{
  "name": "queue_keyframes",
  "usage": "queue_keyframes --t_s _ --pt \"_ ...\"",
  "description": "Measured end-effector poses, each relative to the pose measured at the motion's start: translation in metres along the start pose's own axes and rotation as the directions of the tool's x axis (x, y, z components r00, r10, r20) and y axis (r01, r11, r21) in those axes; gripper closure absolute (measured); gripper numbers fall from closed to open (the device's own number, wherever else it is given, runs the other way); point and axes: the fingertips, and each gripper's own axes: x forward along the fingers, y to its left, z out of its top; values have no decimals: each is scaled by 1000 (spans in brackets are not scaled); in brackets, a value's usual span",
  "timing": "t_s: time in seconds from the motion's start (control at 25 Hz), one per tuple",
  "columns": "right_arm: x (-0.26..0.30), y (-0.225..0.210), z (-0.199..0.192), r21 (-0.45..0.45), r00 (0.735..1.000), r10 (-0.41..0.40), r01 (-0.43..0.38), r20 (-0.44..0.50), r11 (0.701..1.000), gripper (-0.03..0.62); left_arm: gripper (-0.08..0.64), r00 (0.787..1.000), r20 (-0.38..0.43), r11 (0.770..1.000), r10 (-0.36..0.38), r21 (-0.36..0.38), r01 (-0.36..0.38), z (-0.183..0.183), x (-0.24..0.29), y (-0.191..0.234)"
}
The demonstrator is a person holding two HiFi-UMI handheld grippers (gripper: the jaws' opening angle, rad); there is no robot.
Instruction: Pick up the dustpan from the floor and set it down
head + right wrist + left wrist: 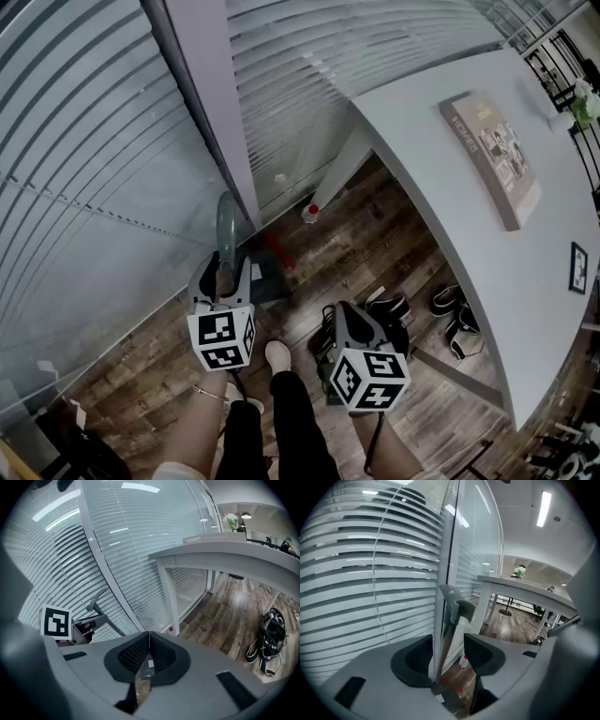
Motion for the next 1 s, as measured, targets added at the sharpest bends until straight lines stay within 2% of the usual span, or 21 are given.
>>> queue_keyframes --t_s 0.36,1.0 --pt "4 -1 -2 0 1000 -2 2 -8 1000 560 386 1000 -5 1000 9 25 -9 1 6 2" --pt "8 1 -5 7 1000 -6 6 -15 1000 560 446 999 3 999 37 -10 -37 4 11 3"
